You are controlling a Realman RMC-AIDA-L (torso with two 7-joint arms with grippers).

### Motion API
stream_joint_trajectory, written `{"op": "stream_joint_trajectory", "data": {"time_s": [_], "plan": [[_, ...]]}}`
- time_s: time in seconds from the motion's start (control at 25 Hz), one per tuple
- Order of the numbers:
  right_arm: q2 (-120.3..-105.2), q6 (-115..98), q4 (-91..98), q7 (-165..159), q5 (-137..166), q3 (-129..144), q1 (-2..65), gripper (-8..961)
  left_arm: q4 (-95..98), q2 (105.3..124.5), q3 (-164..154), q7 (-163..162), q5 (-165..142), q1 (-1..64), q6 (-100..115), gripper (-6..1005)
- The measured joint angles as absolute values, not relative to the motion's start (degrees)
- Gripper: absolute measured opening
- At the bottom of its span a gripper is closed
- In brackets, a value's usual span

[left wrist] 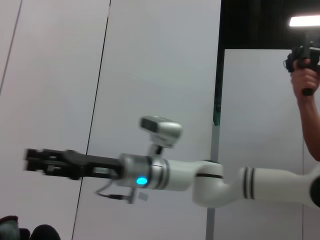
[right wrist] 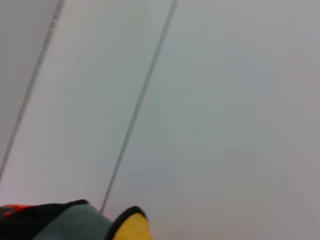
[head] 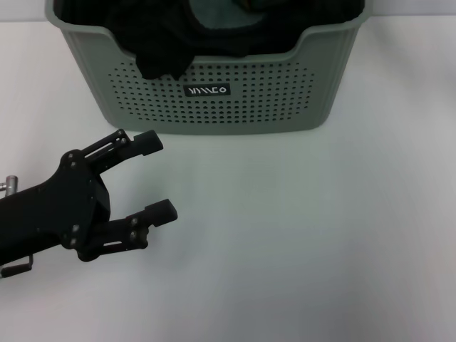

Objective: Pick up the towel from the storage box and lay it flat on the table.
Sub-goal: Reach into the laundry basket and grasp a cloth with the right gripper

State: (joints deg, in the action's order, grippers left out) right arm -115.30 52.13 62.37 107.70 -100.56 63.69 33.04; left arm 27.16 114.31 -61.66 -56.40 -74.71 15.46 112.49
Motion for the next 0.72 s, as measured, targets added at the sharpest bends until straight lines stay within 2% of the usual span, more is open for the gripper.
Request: {"op": "stream_joint_trajectory", "data": {"time_s": [0.2,0.32,0.48,0.72], "plan": [[-114.88,49.2,51.9,107.9,-98.0,63.5,43.6,633,27.2,114.46,-61.6,-56.2,-74.7,15.6,112.1,881],[-115.44,48.9,48.4,108.3,-96.2,63.9,48.4,634,27.2,114.46,-61.6,-55.9,-74.7,15.7,111.5,881],[-115.93,46.8,47.2,107.6,-95.1,67.1,50.9,634,27.2,114.45,-61.6,-55.8,-74.7,16.0,110.6,881],[-115.85,42.3,42.2,107.1,-95.1,69.1,53.1,620,27.2,114.43,-61.6,-55.7,-74.7,16.3,110.5,882]]}}
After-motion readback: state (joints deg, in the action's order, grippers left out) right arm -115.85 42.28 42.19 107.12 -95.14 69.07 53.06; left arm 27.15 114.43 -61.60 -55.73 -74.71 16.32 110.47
